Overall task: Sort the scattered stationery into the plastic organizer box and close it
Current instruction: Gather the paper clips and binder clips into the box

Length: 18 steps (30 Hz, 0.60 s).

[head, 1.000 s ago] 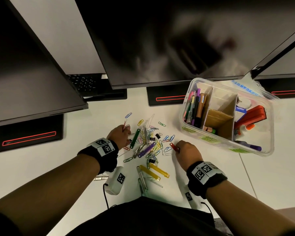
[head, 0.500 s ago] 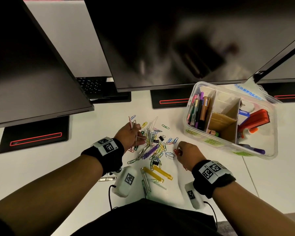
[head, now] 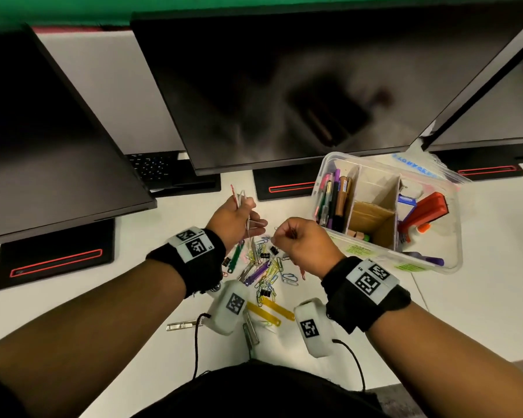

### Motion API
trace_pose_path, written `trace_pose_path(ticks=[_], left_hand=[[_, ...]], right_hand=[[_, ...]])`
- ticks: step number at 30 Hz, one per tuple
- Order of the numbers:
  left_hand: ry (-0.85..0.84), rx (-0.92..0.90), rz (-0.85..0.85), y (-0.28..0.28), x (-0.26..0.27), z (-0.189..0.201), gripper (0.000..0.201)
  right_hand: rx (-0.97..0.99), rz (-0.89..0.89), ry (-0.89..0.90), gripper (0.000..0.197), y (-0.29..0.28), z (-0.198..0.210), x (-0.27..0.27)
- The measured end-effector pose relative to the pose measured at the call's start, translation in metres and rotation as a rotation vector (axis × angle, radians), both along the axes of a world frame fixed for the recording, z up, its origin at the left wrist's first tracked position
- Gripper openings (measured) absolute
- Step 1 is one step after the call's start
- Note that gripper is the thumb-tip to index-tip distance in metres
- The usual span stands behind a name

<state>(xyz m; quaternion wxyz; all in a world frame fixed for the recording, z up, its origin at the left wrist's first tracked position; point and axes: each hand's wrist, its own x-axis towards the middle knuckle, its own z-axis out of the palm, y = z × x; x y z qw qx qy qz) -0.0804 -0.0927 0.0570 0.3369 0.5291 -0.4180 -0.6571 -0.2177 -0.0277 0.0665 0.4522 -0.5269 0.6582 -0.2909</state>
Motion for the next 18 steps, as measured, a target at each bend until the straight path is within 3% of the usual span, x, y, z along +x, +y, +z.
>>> trace_pose_path(ticks=[4,8,12,18], left_hand=[[0.002,-0.055,-0.025,-0.004,-0.031,0.023,0.018],[0.005,-0.052,-0.066,-0.004,-0.077,0.043,0.018],[-0.023,-0.035,-0.134,0.004,-0.129,0.056,0.015],[-0.21,-0.038,-0.256,0.011,-0.187,0.039,0.028]], right_hand=[[0.017,-0.079,0.015,0.036,0.002,0.017,-0.016],[0.053,-0.12,-0.003,0.029,0.007,0.031,-0.054],[0.098,-0.155,-0.08,0.01,0.01,0.043,-0.099],[0.082,-0.186,0.02,0.024,0.007,0.05,-0.158]])
